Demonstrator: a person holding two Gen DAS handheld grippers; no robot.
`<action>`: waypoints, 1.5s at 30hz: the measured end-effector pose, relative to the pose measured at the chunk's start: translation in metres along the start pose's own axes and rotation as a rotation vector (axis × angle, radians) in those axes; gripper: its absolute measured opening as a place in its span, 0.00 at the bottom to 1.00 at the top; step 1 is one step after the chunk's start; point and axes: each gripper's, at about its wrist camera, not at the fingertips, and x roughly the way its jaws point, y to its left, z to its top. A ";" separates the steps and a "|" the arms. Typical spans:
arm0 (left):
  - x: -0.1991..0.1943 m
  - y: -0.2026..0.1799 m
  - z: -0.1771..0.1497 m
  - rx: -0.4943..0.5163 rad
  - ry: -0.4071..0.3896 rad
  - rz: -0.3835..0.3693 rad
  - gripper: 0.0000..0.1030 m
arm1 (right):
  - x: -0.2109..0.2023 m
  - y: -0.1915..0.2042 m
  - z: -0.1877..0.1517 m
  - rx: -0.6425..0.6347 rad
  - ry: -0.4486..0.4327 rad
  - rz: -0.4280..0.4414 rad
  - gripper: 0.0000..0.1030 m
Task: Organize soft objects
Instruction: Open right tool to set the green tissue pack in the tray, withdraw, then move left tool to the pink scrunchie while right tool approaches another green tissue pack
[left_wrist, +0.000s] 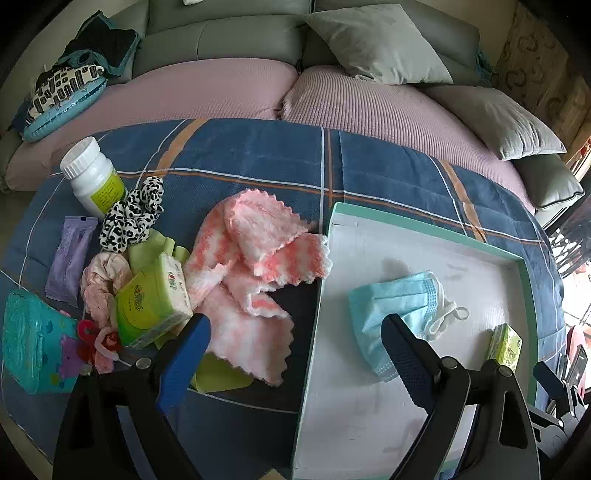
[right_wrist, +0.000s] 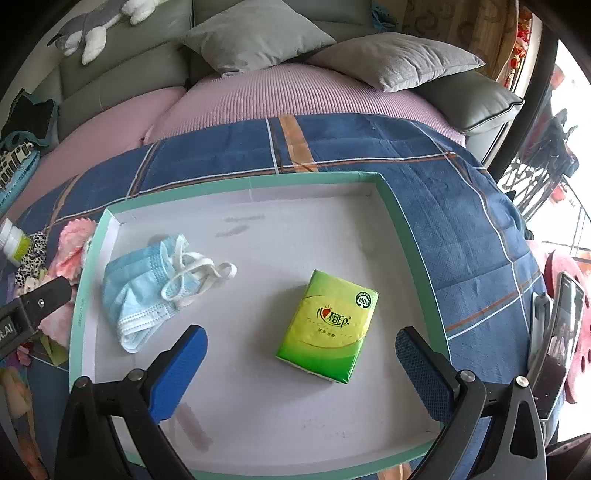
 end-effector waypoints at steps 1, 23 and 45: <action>0.000 0.001 0.000 -0.003 -0.001 0.000 0.91 | -0.001 0.000 0.000 0.001 -0.004 0.000 1.00; -0.025 0.043 0.014 -0.097 -0.104 0.037 0.91 | -0.040 0.028 0.008 0.035 -0.148 0.147 1.00; -0.079 0.163 0.029 -0.257 -0.257 0.319 0.91 | -0.051 0.114 0.005 -0.116 -0.147 0.162 1.00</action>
